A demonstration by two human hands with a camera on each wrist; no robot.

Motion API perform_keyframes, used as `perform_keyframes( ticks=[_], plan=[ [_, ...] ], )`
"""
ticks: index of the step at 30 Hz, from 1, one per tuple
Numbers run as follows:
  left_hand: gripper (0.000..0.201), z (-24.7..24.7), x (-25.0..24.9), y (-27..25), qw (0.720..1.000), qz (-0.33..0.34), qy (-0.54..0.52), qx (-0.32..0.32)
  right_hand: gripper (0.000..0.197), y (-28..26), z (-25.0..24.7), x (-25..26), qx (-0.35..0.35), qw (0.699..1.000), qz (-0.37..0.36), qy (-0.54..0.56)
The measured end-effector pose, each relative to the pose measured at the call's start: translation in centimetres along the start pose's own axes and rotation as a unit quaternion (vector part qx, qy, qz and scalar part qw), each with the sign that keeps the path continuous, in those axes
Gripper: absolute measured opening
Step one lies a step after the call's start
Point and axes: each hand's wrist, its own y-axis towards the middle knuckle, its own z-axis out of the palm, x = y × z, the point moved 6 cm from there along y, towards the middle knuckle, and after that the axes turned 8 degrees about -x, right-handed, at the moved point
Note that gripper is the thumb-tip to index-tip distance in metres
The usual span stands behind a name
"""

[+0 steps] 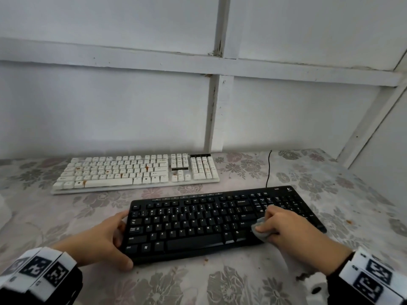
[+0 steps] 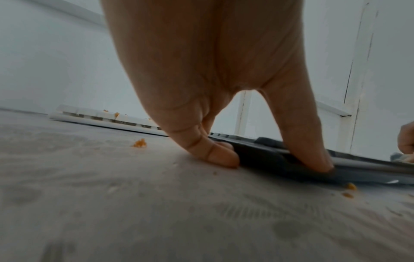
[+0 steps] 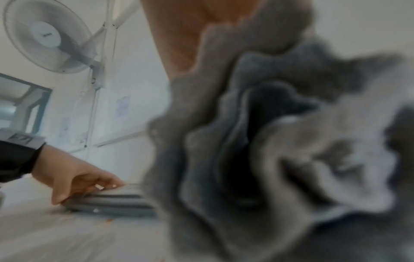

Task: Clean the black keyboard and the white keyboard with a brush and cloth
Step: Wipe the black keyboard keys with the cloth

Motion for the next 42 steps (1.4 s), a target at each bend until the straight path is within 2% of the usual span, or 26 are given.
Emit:
perform_keyframes(
  ticks=[4,6,10,13,17,22,25,27,29,33,38,42],
  plan=[
    [0.112,0.0,-0.1,0.1,1.0,0.0,0.0,-0.002,0.024,0.5,-1.1,0.4,-0.008,0.999,-0.001,0.044],
    [0.12,-0.1,-0.3,-0.1,1.0,0.003,-0.003,0.003,0.027,0.8,-0.9,2.6,-0.005,0.996,-0.024,0.08],
    [0.127,-0.2,-0.5,-0.2,1.0,0.006,-0.015,0.004,0.022,0.6,0.7,6.1,0.055,0.99,-0.067,0.111],
    [0.121,-0.1,-0.6,-0.2,1.0,0.007,-0.011,0.003,0.017,0.3,0.5,4.4,0.05,0.993,-0.038,0.105],
    [0.107,0.0,-0.3,0.1,1.0,0.001,-0.006,-0.001,0.024,-0.5,0.0,-0.1,0.013,0.997,0.023,0.078],
    [0.097,-0.1,-0.1,0.2,1.0,-0.005,-0.003,-0.002,0.035,-1.8,-1.1,-3.9,-0.001,0.999,0.045,0.015],
    [0.096,-0.1,-0.3,0.1,1.0,-0.001,0.002,-0.005,0.027,-1.9,-1.6,-5.6,-0.016,0.996,0.074,-0.035],
    [0.096,-0.1,-0.4,0.0,1.0,-0.002,0.001,-0.01,0.029,-1.9,-2.0,-5.4,-0.032,0.997,0.061,-0.039],
    [0.098,-0.1,-0.4,-0.1,1.0,-0.007,0.003,-0.008,0.033,-1.6,-2.1,-4.2,-0.029,0.999,0.04,-0.005],
    [0.106,0.0,-0.3,-0.1,1.0,-0.018,-0.008,-0.002,0.023,-1.0,-1.0,-2.1,-0.007,0.995,0.039,0.087],
    [0.103,0.1,-0.4,-0.1,1.0,-0.021,-0.019,0.002,0.024,-1.7,-0.3,-4.1,0.016,0.998,0.062,-0.003],
    [0.116,0.1,-0.9,-0.5,1.0,-0.013,-0.011,0.011,0.018,-2.1,-1.3,-5.7,0.026,0.992,0.12,-0.019]
  ],
)
